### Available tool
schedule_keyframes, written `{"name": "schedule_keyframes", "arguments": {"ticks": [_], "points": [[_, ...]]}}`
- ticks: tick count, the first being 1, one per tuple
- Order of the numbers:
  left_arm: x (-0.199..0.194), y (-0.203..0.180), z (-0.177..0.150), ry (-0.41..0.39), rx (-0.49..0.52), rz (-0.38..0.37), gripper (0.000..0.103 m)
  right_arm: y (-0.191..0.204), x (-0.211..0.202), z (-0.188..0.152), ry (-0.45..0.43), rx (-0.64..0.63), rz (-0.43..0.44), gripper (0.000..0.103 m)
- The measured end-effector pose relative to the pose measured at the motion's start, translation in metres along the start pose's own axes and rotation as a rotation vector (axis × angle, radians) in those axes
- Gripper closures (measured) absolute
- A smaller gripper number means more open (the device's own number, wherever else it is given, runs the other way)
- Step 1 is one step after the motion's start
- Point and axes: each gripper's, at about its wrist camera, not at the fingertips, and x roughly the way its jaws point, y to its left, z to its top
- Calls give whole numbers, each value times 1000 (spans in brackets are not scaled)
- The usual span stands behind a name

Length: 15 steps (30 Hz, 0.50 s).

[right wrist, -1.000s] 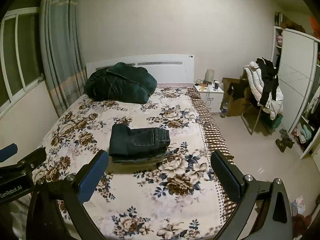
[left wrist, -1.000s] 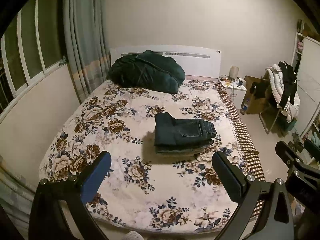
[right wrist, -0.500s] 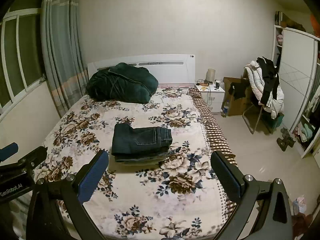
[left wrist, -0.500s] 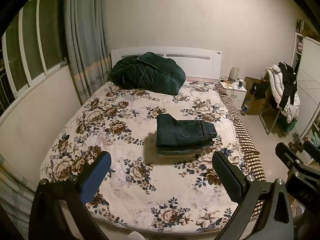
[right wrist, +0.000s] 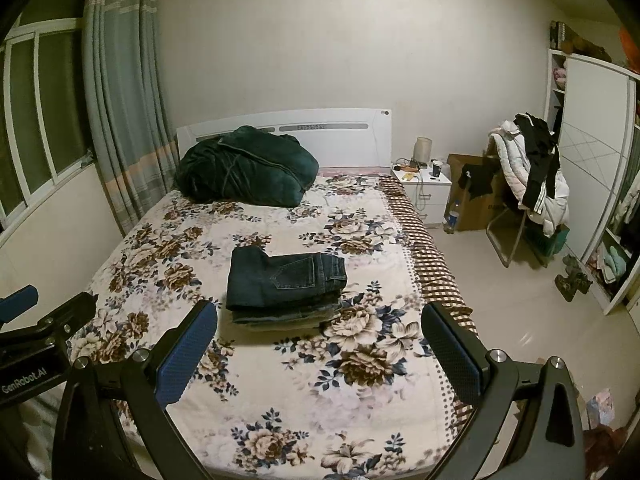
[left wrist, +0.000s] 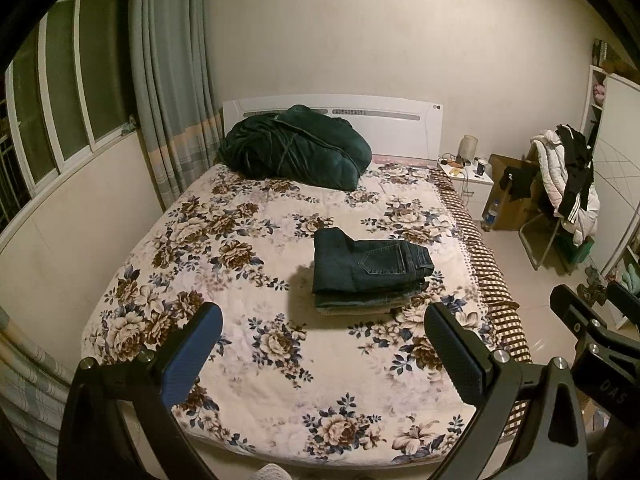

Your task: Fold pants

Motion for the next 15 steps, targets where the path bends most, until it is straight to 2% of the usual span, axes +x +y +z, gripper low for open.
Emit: {"name": "schedule_keyframes", "arguments": {"ticks": [15], "points": [[-3,2,1,-2,1,4,0,3,-3,-3,0,3,2,0]]}}
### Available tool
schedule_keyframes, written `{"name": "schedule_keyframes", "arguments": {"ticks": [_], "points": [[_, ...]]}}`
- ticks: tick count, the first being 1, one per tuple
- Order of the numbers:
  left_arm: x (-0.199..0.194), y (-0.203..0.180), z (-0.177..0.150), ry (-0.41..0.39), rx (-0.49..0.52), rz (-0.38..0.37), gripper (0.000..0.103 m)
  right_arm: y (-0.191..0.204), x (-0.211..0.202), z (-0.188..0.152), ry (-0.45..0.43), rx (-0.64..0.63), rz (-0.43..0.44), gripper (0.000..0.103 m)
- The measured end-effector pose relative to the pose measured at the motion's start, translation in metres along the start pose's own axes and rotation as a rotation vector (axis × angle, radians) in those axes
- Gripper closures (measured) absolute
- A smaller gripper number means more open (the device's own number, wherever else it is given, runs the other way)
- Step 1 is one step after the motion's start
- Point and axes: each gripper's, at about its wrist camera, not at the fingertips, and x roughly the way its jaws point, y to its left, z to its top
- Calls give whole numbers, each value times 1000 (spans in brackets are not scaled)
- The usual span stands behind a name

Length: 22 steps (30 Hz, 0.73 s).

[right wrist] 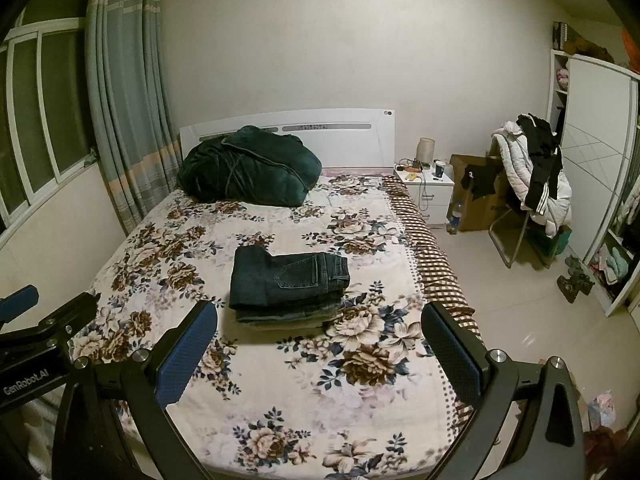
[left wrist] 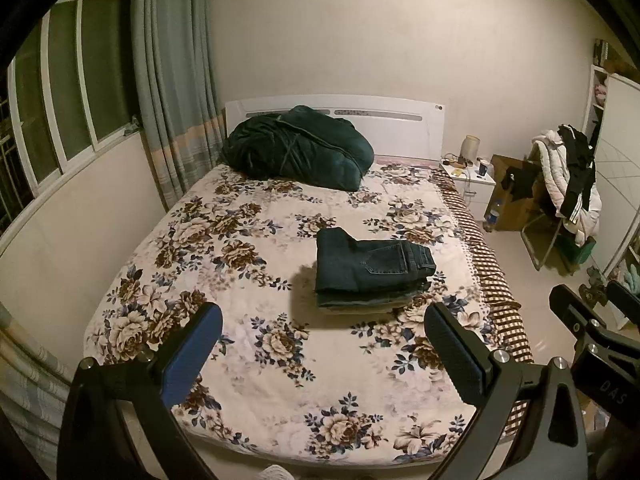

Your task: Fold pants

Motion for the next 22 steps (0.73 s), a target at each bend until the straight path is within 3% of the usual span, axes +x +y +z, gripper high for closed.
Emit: {"name": "schedule_keyframes", "arguments": {"ticks": [22], "points": [[-4,4,-1,-10,-7,2,0,-1,-2,-1,-1,4,-1,0]]}}
